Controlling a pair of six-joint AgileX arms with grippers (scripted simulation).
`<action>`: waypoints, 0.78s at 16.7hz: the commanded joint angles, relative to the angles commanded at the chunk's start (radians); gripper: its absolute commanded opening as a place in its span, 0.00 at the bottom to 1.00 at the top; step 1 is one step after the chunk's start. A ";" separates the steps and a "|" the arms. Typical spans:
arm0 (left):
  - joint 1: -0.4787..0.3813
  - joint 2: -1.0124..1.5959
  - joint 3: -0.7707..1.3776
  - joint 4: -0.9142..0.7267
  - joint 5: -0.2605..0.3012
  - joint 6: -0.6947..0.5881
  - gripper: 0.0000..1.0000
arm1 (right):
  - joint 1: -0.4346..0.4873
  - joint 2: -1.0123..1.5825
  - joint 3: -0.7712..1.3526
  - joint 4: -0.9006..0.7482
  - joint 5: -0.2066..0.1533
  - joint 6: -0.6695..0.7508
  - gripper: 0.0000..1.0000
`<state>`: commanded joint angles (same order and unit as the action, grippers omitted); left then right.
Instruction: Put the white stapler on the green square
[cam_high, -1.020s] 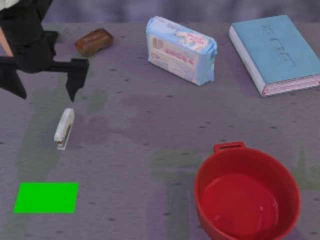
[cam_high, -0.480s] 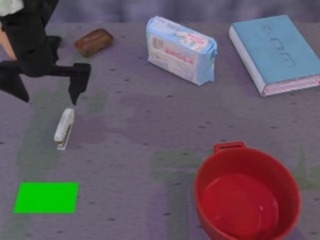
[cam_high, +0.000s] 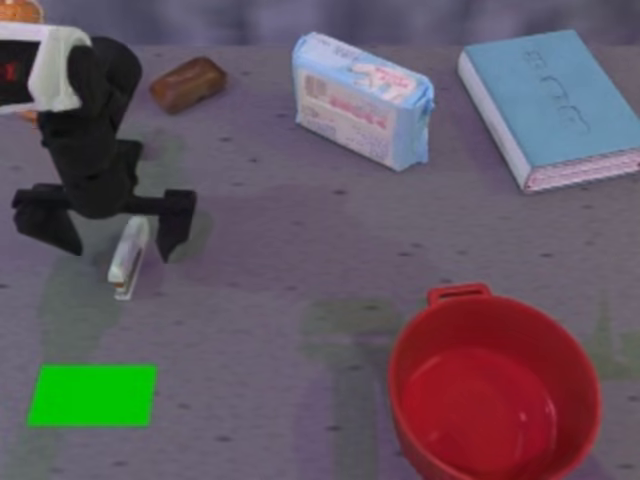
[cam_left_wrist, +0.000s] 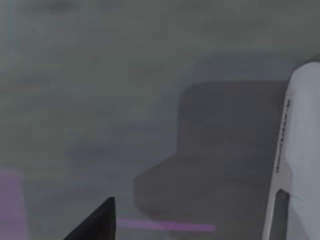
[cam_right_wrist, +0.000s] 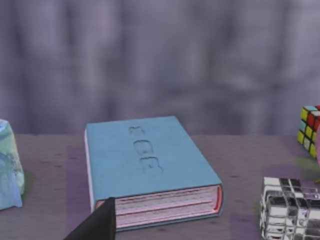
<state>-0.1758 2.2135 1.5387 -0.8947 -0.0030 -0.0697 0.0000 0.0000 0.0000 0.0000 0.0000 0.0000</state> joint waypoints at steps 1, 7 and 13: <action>0.000 0.003 -0.006 0.007 0.000 0.000 1.00 | 0.000 0.000 0.000 0.000 0.000 0.000 1.00; 0.000 0.003 -0.006 0.007 0.000 0.000 0.77 | 0.000 0.000 0.000 0.000 0.000 0.000 1.00; 0.000 0.003 -0.006 0.007 0.000 0.000 0.32 | 0.000 0.000 0.000 0.000 0.000 0.000 1.00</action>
<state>-0.1758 2.2165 1.5329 -0.8876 -0.0030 -0.0696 0.0000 0.0000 0.0000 0.0000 0.0000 0.0000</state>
